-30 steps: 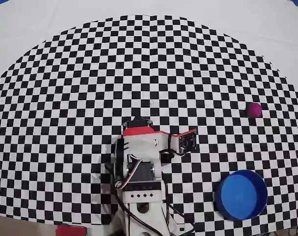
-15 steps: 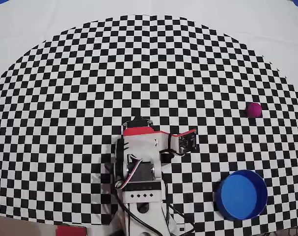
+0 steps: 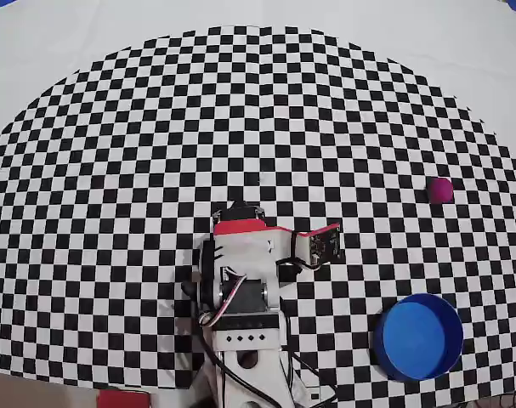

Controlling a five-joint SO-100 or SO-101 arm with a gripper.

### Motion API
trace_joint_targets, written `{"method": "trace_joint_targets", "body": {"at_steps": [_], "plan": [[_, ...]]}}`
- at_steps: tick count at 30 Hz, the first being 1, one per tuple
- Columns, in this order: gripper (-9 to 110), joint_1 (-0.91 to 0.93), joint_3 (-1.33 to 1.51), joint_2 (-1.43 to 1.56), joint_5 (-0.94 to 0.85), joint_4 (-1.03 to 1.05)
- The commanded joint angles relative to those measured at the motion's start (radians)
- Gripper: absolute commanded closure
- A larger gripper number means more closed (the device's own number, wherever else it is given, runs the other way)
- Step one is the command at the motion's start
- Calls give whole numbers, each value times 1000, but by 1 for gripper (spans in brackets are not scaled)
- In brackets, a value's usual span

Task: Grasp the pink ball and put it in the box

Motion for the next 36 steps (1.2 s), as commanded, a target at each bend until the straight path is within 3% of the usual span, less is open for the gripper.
{"method": "trace_joint_targets", "body": {"at_steps": [1,36], "plan": [[101,9,3,17,9,5],[101,9,5,17,9,-9]]}}
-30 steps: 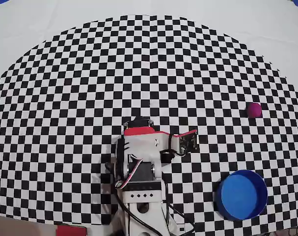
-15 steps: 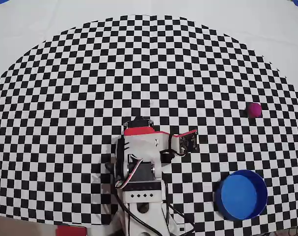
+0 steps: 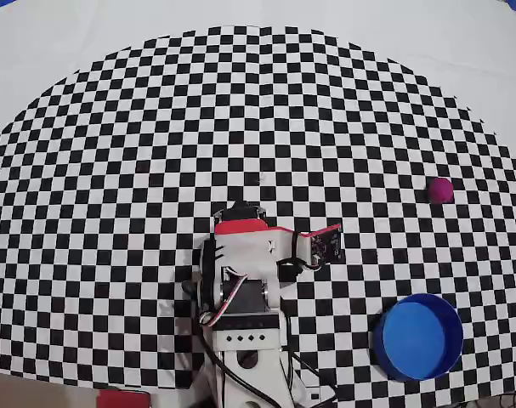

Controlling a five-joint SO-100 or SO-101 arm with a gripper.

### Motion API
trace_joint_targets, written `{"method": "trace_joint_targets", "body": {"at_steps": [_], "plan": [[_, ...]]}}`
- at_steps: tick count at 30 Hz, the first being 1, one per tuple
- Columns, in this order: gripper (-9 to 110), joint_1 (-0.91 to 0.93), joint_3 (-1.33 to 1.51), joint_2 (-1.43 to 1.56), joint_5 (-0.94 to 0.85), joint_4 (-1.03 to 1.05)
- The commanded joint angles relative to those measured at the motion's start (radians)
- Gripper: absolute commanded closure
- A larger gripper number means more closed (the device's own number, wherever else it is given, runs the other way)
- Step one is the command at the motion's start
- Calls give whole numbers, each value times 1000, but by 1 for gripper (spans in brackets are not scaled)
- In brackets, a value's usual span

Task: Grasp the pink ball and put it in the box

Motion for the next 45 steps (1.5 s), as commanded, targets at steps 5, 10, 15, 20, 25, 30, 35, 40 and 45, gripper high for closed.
{"method": "trace_joint_targets", "body": {"at_steps": [5,10,15,20,25,30,35,40,45], "plan": [[101,6,6,17,9,-75],[101,6,8,17,0,-210],[101,6,8,17,-2,-433],[101,6,8,17,-2,-624],[101,9,8,17,-3,-684],[101,17,8,17,-149,-683],[101,23,8,-12,-474,-673],[101,23,8,-25,-923,-575],[101,28,8,-26,-1304,-566]]}}
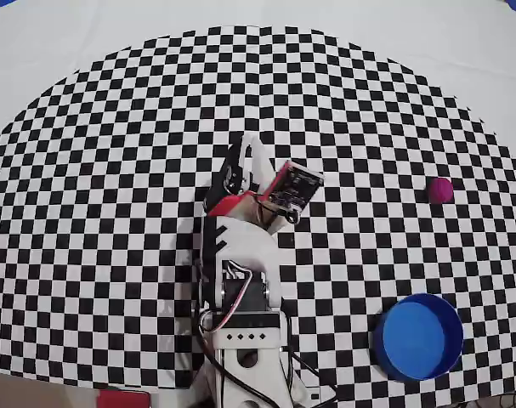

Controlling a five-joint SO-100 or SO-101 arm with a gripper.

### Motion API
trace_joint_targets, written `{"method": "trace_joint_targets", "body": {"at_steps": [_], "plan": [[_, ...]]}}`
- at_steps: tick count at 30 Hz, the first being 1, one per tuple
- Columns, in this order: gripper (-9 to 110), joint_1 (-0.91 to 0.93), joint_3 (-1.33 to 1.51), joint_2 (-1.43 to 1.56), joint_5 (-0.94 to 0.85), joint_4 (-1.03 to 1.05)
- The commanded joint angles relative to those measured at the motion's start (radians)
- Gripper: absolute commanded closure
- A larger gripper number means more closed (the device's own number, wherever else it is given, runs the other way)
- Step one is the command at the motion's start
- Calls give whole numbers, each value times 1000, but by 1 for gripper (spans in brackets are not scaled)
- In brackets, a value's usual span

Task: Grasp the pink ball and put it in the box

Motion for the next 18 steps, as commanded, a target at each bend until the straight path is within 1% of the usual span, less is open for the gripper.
{"method": "trace_joint_targets", "body": {"at_steps": [1,4,8,18], "plan": [[101,5,8,-6,-229,-8],[101,6,8,-9,-344,-12],[101,2,8,-12,-382,-34],[101,5,8,-17,-387,-75]]}}
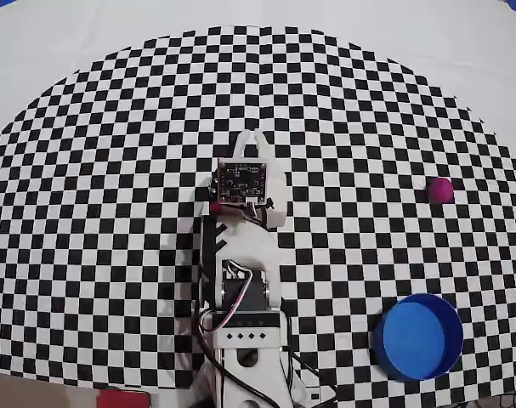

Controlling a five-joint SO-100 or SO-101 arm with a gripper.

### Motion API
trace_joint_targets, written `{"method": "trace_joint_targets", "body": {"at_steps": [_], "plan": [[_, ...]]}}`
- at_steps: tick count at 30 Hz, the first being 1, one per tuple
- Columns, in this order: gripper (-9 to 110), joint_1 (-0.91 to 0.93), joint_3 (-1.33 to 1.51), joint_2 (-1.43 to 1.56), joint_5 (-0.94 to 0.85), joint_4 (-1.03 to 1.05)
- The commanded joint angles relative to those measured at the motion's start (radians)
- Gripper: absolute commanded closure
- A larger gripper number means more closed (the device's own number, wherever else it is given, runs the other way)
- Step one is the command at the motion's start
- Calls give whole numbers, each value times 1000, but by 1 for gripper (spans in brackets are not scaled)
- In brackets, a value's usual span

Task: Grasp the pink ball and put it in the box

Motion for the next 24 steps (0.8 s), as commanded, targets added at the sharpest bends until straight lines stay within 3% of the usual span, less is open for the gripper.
{"method": "trace_joint_targets", "body": {"at_steps": [1,3,10,24], "plan": [[100,6,8,-6,-9,-21],[89,6,8,-6,-9,-28],[69,6,8,-6,-9,-44],[66,21,8,-21,-9,-55]]}}
